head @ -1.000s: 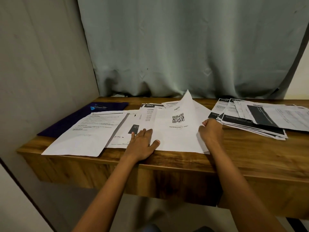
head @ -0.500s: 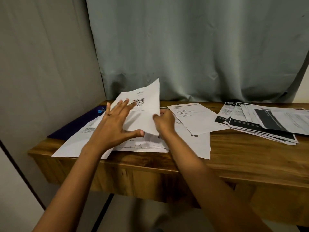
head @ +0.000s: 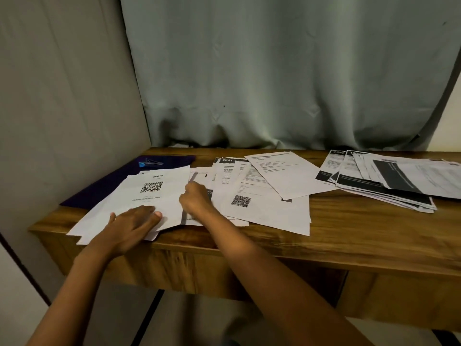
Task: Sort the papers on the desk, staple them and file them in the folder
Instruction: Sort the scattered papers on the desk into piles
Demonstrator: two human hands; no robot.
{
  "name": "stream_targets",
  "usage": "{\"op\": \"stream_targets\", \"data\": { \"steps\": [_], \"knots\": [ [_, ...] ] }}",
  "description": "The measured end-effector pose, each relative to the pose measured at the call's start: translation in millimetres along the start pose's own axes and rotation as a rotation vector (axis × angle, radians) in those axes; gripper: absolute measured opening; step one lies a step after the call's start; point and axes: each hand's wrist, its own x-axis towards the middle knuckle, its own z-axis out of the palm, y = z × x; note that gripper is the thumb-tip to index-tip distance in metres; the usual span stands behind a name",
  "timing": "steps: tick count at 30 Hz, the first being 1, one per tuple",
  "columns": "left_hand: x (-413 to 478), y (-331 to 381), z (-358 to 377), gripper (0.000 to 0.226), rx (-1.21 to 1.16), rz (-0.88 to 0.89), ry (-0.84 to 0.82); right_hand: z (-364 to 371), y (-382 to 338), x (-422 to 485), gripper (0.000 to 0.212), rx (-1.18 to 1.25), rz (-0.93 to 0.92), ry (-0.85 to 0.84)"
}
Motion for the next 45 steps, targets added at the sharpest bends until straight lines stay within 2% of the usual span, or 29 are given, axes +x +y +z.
{"op": "stream_targets", "data": {
  "steps": [3,5,7,9,11,13,16,21,25,27,30,35,39,42,45],
  "knots": [
    [2.1,3.4,2.7,0.088,0.015,0.008,0.057,-41.4,24.7,3.4,0.025,-0.048,-0.129,0.121],
    [6.8,11.8,-0.5,0.092,0.048,0.028,0.120,-81.1,50.2,8.4,0.028,-0.189,-0.125,0.248],
    [13.2,27.7,-3.7,0.107,0.068,0.089,0.172,-122.8,82.0,12.6,0.031,-0.400,-0.068,0.329],
    [17.1,53.3,-4.4,0.111,0.036,0.157,0.212,-158.4,114.4,12.0,0.046,-0.588,0.084,0.281],
    [20.8,85.1,1.7,0.095,-0.029,0.235,0.213,-180.2,143.1,10.0,0.058,-0.723,0.207,0.148],
    [26.3,115.5,15.4,0.089,-0.080,0.359,0.173,-186.9,161.2,6.5,0.061,-0.788,0.249,0.025],
    [35.7,152.2,42.8,0.076,-0.095,0.467,0.011,-182.3,167.2,-3.4,0.063,-0.725,0.236,-0.099],
    [49.0,181.3,82.3,0.066,0.143,0.418,-0.196,-171.2,157.4,-23.1,0.044,-0.639,0.122,-0.043],
    [51.0,184.0,92.8,0.066,0.241,0.382,-0.184,-181.7,159.8,-34.4,0.025,-0.453,-0.029,0.107],
    [52.4,187.3,92.5,0.067,0.250,0.362,-0.187,-194.6,168.2,-34.7,0.033,-0.465,-0.044,0.210],
    [59.0,194.4,93.9,0.067,0.236,0.312,-0.197,-213.5,181.7,-30.7,0.055,-0.585,0.086,0.137],
    [75.9,209.1,98.1,0.067,0.176,0.244,-0.167,-223.4,194.7,-21.6,0.060,-0.657,0.186,-0.015],
    [76.4,205.3,96.3,0.071,0.103,0.231,-0.121,-219.3,195.8,-25.0,0.056,-0.653,0.177,0.036],
    [65.1,196.5,92.5,0.072,0.163,0.224,-0.045,-216.3,197.7,-25.7,0.053,-0.652,0.164,0.080],
    [59.2,190.6,90.7,0.073,0.164,0.187,-0.124,-213.2,195.5,-27.1,0.049,-0.604,0.150,0.151]
  ]
}}
